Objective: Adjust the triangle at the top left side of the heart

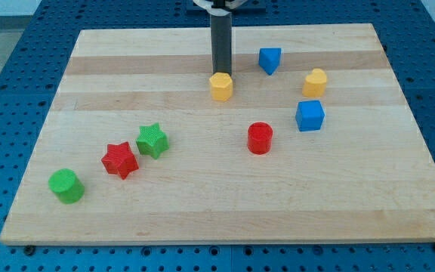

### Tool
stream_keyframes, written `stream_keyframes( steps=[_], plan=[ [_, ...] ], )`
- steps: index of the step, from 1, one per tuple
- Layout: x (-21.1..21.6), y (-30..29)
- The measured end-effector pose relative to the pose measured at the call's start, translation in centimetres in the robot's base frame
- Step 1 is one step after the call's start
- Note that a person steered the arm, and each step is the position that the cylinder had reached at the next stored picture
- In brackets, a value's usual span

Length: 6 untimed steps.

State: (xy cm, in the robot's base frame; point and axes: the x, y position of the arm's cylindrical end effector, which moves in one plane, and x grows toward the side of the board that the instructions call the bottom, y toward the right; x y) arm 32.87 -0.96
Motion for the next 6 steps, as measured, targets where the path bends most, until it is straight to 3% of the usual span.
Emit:
stream_keyframes(
  steps=[2,3,5,6],
  plan=[
    [-2.5,1.7],
    [-2.7,5.7],
    [-2.4,6.5],
    [-4.9,7.6]
  ],
)
